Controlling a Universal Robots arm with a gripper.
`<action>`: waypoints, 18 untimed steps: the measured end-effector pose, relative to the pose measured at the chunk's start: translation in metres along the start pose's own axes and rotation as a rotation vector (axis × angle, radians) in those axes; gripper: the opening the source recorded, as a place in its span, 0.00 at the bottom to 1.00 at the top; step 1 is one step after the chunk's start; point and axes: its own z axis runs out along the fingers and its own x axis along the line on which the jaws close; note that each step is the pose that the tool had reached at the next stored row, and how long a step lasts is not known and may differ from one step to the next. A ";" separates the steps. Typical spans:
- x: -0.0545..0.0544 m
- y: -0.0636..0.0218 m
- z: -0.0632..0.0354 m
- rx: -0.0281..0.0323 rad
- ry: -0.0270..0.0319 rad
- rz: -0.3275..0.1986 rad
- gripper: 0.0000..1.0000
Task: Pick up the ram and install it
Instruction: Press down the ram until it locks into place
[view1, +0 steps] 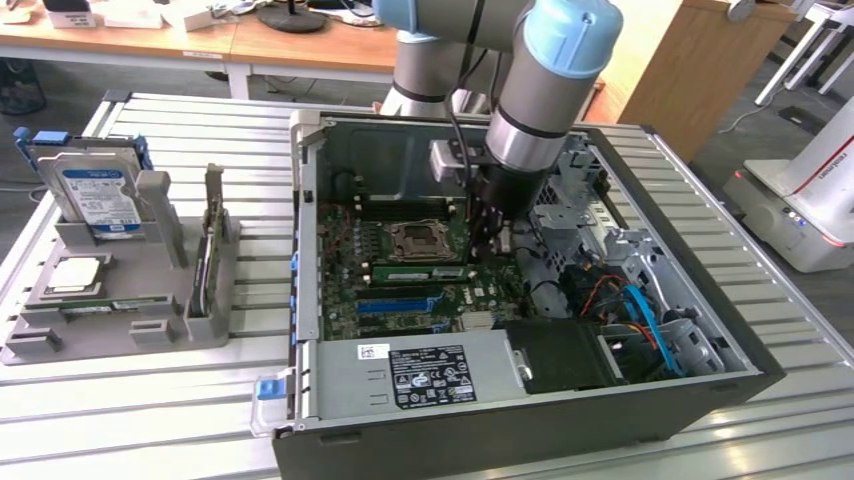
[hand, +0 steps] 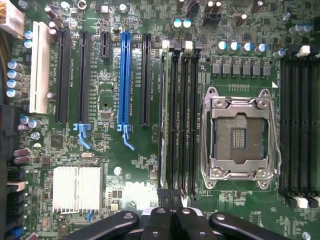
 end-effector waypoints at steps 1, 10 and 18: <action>0.000 0.0001 -0.0021 0.0000 0.0000 0.000 0.11; 0.000 0.0003 -0.0097 0.0000 -0.0002 0.000 0.11; 0.000 0.0232 -0.0089 0.0016 -0.0002 0.000 0.11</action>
